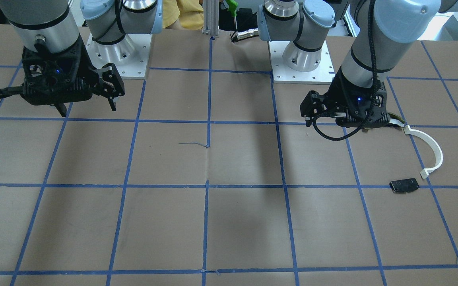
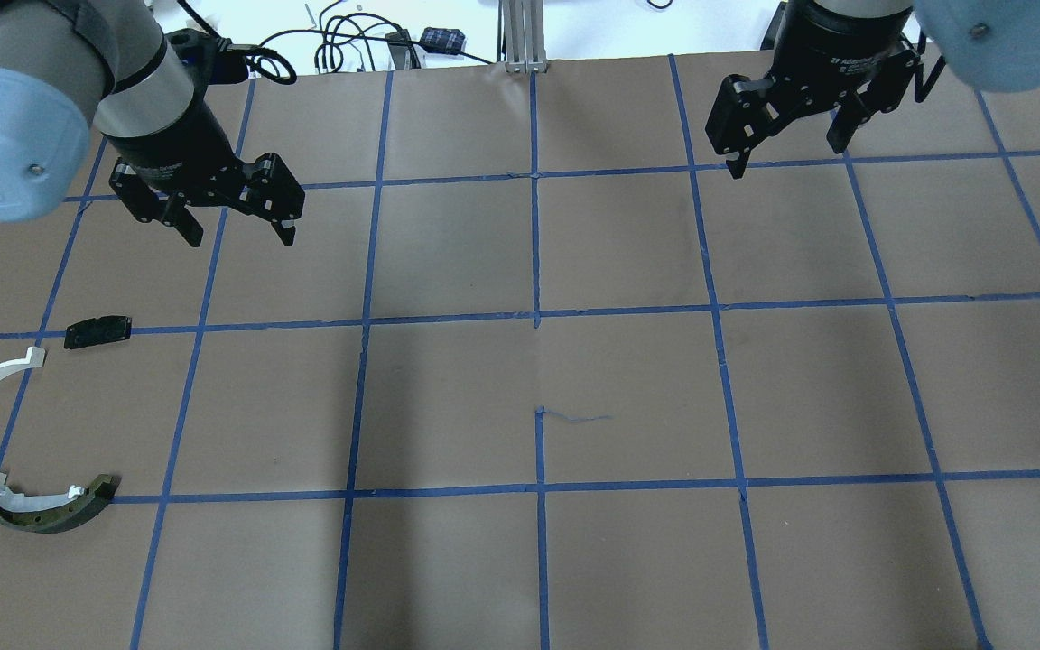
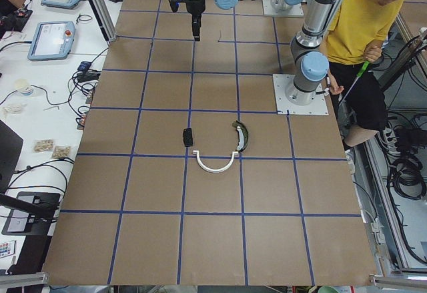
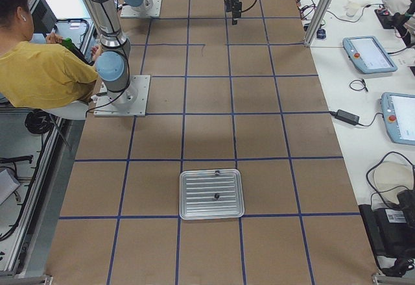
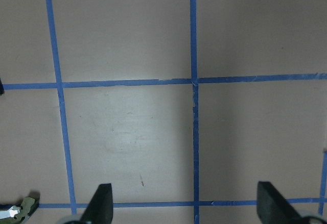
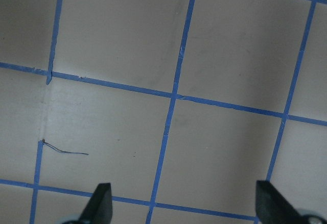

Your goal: Place bearing gear from tray to pile

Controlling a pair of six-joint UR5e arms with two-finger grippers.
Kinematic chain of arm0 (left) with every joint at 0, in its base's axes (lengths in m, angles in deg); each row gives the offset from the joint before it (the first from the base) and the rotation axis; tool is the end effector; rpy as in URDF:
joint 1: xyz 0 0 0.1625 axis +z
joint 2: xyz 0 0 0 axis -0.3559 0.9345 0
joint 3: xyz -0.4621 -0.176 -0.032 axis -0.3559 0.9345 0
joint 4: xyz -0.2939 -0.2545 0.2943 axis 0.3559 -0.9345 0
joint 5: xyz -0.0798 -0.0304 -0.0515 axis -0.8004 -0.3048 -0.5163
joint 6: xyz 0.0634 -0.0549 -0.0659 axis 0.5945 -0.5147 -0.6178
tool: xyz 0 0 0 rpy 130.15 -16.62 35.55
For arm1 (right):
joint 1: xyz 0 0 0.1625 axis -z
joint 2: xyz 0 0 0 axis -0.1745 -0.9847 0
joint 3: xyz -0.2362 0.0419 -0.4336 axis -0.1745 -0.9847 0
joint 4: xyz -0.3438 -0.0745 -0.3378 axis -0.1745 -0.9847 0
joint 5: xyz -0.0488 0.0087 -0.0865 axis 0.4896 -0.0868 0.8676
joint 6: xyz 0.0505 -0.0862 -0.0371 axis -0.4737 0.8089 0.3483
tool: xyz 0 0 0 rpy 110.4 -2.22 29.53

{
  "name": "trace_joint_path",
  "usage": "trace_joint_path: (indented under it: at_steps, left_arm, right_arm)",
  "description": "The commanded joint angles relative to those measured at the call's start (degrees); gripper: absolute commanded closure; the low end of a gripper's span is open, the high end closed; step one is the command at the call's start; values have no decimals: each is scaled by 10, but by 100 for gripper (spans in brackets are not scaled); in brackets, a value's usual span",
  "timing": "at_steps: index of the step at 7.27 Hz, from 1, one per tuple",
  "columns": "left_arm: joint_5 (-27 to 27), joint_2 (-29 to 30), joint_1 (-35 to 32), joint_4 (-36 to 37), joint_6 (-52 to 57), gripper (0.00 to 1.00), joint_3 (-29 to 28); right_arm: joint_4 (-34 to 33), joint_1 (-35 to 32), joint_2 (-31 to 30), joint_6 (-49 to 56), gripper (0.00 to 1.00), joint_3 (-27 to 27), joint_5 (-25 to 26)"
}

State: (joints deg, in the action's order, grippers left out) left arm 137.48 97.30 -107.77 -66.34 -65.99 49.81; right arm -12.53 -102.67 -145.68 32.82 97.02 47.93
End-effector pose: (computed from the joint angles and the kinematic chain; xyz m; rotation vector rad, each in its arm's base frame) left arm -0.0988 -0.5990 0.4976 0.0341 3.1204 0.0665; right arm 0.1569 -0.6100 0.5724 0.2917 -3.0853 0.0242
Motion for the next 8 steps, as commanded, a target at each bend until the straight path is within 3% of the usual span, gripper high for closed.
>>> trace_joint_path:
  at_steps: [1, 2, 3, 4, 5, 6, 8]
  left_arm:
    - [0, 0, 0, 0, 0, 0, 0]
    - [0, 0, 0, 1, 0, 0, 0]
    - [1, 0, 0, 1, 0, 0, 1]
    - [0, 0, 0, 1, 0, 0, 1]
    - [0, 0, 0, 2, 0, 0, 1]
    - [0, 1, 0, 2, 0, 0, 1]
    - [0, 2, 0, 2, 0, 0, 1]
  right_arm:
    - [-5, 16, -12, -74, 0, -4, -11]
    - [-4, 24, -16, -80, 0, 1, -11]
    - [-58, 33, -18, -66, 0, -3, -2]
    - [-82, 36, -32, -51, 0, 2, 36]
    - [-93, 69, -33, 30, 0, 8, 67]
    - [-88, 139, -40, 90, 0, 9, 62]
    - [-74, 266, -34, 181, 0, 16, -3]
